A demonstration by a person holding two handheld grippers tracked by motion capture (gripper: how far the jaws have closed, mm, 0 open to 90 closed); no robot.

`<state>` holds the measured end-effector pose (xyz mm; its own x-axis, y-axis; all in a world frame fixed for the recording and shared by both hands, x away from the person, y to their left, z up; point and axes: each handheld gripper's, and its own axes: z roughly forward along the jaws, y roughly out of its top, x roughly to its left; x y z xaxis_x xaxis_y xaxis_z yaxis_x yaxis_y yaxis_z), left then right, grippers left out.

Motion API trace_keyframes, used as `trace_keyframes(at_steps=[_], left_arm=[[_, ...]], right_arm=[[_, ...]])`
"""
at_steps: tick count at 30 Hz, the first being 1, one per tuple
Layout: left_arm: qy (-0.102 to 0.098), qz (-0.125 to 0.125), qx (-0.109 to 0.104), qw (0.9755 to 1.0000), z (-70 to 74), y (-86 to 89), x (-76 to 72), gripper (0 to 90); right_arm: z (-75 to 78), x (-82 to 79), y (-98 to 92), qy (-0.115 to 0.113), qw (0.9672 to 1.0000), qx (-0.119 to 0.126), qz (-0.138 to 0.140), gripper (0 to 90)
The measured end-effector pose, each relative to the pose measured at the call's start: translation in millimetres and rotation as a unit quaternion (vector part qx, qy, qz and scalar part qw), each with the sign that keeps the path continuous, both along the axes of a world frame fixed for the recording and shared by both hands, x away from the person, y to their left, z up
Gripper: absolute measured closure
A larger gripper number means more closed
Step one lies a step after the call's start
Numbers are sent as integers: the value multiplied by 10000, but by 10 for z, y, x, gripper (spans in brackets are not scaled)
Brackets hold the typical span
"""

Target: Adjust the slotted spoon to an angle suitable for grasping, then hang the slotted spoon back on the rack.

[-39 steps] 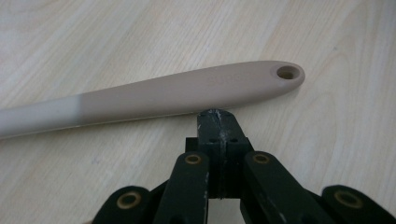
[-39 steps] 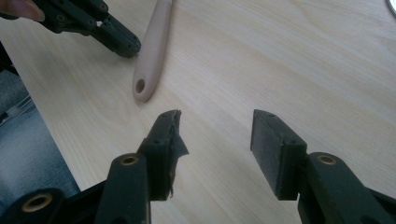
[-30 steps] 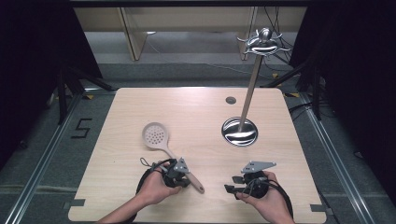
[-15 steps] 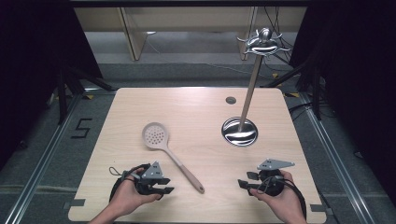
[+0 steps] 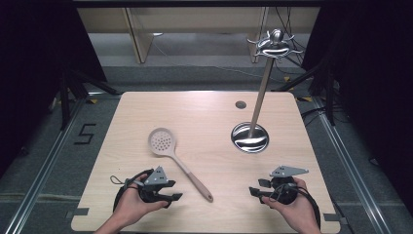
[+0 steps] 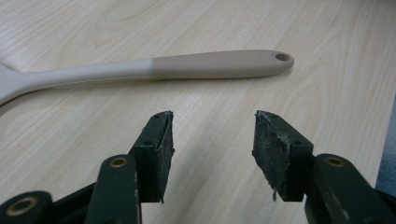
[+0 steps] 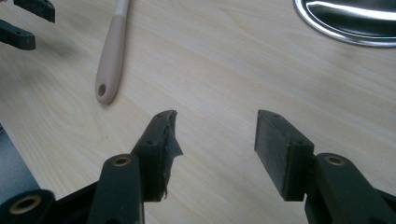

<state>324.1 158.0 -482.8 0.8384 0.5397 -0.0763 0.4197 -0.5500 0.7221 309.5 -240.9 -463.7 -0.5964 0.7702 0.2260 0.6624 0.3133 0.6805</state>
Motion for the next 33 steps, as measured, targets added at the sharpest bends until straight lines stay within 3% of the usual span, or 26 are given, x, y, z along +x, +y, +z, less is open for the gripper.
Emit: trace_keyframes(at_steps=[1,4,5,8,9,15,17,20,21,22,24,25,27,28,29,31,32,33], left_arm=[[-54,-89,49,9999,10,7,10,469],[27,61,-101,9999,11,-9,7,454],[-52,-2,-37,10000,18,-1,22,445],[140,112,-248,9995,-3,-29,3,416],[140,112,-248,9995,-3,-29,3,412],[113,-13,-171,9998,-15,-109,21,409],[81,-34,-220,9997,-15,-140,28,409],[8,-263,-194,9995,11,-223,48,409],[-71,-429,-121,9990,38,-266,57,410],[-131,-670,-4,9977,65,-311,72,409],[-197,-917,167,9955,89,-365,95,391],[-161,-1144,373,9926,103,-398,115,391],[-91,-1750,972,9797,98,-478,162,377],[-169,-1876,1089,9761,83,-521,167,382],[-161,-1896,1133,9752,72,-552,170,382],[-263,-2194,1493,9638,81,-619,230,399],[-292,-2286,1540,9608,87,-675,266,416],[-292,-2286,1540,9608,87,-675,266,421]], right_arm=[[0,0,0,0,10000,0,0,486],[-2,12,-3,-73,9999,-37,70,486],[-5,19,-2,-87,9999,-12,62,486],[-11,36,-2,-39,10000,9,50,486],[-14,32,15,92,9999,128,18,485],[-48,74,1,-36,9999,57,139,469],[-50,68,-4,22,9999,63,126,467],[-57,51,-27,115,9999,32,51,457],[-52,46,-29,-1,10000,35,46,453],[-33,26,-37,-64,10000,-50,37,449],[-5,-20,-81,-126,9998,-108,-83,442],[-5,-20,-81,-126,9998,-108,-83,442],[2,-37,-117,-45,9997,-108,-234,435],[-18,-23,-150,103,9995,-122,-255,435],[-18,-23,-150,103,9995,-122,-255,435],[-53,-6,-169,49,9998,-61,-184,433],[-62,-9,-174,75,9998,0,-181,433],[-62,-9,-174,75,9998,0,-181,433]])
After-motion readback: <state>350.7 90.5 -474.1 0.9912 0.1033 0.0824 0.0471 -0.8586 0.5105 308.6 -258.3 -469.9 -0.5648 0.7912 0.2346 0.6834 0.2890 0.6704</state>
